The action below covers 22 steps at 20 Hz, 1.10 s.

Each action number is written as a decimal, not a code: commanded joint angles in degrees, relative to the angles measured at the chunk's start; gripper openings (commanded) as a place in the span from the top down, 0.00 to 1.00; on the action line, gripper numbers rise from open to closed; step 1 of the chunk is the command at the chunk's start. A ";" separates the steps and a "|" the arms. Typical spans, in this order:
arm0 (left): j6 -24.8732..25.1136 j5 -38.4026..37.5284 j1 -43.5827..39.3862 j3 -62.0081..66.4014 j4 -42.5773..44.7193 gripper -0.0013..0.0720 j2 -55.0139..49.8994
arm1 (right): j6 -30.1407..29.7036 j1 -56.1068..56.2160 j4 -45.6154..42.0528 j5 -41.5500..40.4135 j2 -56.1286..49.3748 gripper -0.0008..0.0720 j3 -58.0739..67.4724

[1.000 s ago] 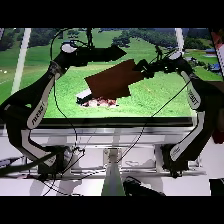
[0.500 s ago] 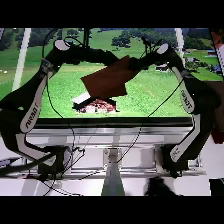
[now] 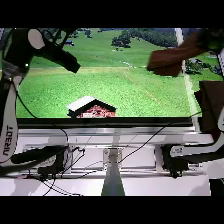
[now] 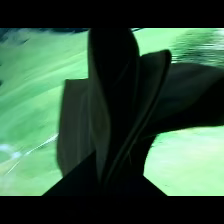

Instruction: Fold the clothes and pants, and hang the long-sleeved shirts on hangers.

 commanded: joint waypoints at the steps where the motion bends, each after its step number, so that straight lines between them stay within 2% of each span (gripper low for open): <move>1: -1.84 -5.99 0.17 0.04 7.93 0.97 4.04 | 8.66 -12.74 -10.05 9.88 7.56 0.97 0.11; 3: -1.86 -6.93 0.15 0.02 7.87 0.97 4.50 | 17.92 -18.91 -18.53 13.11 11.19 0.97 0.11; 6: -1.86 -7.65 0.15 0.02 7.52 0.96 4.50 | 19.85 -26.43 -22.99 16.41 14.27 0.97 -0.44; 10: -2.47 -7.65 0.15 0.02 6.43 0.96 4.48 | 21.55 -32.89 -23.19 26.25 14.51 0.95 -0.48; 11: -2.45 -7.65 0.15 0.02 6.43 0.96 4.48 | 21.90 -33.70 -23.21 26.91 14.53 0.77 -0.48; 12: -2.45 -7.65 0.15 0.02 6.45 0.97 4.48 | 21.88 -34.23 -23.21 27.04 14.51 0.47 -0.48; 13: -2.45 -7.65 0.15 0.02 6.45 0.96 4.48 | 21.81 -34.34 -23.21 27.04 14.51 0.21 -0.46; 14: -2.47 -7.65 0.15 0.02 6.45 0.96 4.48 | 21.46 -34.34 -23.12 26.80 14.51 0.17 -0.48; 15: -2.45 -7.65 0.15 0.02 6.45 0.96 4.48 | 21.40 -34.18 -22.32 26.23 14.51 0.23 -0.48; 16: -2.45 -7.65 0.15 0.02 6.45 0.96 4.48 | 21.38 -33.94 -21.11 25.55 14.49 0.44 -0.48; 17: -2.45 -7.65 0.15 0.02 6.45 0.96 4.48 | 21.16 -33.22 -19.80 25.09 14.49 0.91 -0.48; 18: -2.45 -7.65 0.15 0.02 6.45 0.96 4.48 | 19.23 -31.95 -18.53 24.33 14.49 0.97 -0.48; 20: -2.45 -7.65 0.15 0.02 6.45 0.96 4.48 | 12.37 -27.28 -16.81 22.67 14.49 0.97 -0.48; 22: -2.45 -7.65 0.15 0.02 6.45 0.96 4.48 | 8.22 -19.91 -16.96 21.51 14.49 0.97 -0.48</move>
